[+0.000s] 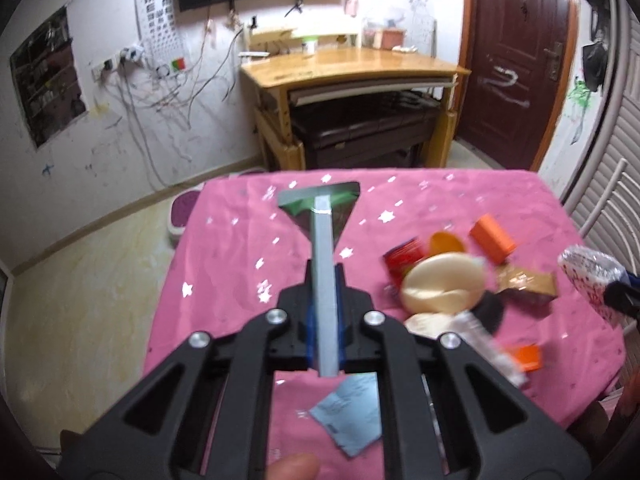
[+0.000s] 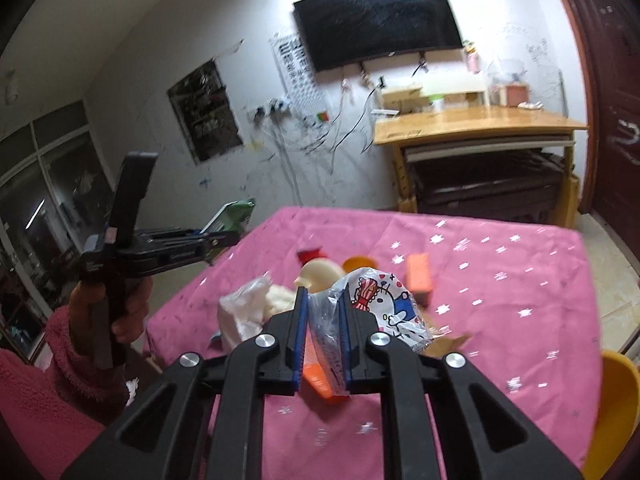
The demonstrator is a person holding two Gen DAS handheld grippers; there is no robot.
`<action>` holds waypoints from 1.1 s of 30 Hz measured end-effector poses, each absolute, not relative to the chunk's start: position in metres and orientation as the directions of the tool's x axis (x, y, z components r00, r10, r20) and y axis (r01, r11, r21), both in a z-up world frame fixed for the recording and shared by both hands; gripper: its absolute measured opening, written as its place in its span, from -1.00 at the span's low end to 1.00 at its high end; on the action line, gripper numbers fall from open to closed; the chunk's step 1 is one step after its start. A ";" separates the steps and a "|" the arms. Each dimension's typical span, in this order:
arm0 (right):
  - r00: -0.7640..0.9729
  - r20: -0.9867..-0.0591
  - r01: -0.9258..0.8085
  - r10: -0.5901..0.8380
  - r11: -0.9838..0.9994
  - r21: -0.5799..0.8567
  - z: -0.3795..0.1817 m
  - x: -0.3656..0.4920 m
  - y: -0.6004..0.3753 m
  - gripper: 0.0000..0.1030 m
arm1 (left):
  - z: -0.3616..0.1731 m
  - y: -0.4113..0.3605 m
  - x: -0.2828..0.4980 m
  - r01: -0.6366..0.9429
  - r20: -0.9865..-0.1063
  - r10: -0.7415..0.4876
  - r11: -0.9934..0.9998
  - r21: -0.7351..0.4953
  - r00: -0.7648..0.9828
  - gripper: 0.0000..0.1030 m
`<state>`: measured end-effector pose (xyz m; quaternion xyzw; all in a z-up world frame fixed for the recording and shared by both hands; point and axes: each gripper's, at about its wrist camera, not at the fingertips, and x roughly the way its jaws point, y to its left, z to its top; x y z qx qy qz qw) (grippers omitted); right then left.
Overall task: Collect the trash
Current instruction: 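Carry both items to the yellow bin and open both grippers to drop them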
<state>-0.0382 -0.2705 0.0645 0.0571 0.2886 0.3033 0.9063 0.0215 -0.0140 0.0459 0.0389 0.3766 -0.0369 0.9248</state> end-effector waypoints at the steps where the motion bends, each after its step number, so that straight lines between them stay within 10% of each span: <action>1: 0.668 -0.482 -0.504 0.568 0.821 0.269 0.068 -0.040 -0.278 -0.84 | 0.052 -0.022 0.020 0.117 -0.693 -0.055 0.992 0.043 0.719 -0.88; 33: 0.745 -0.621 0.024 0.242 0.922 0.387 -0.016 -0.014 -0.532 -0.82 | 0.015 -0.376 0.043 0.619 -0.856 -0.389 0.778 -0.107 0.341 -0.87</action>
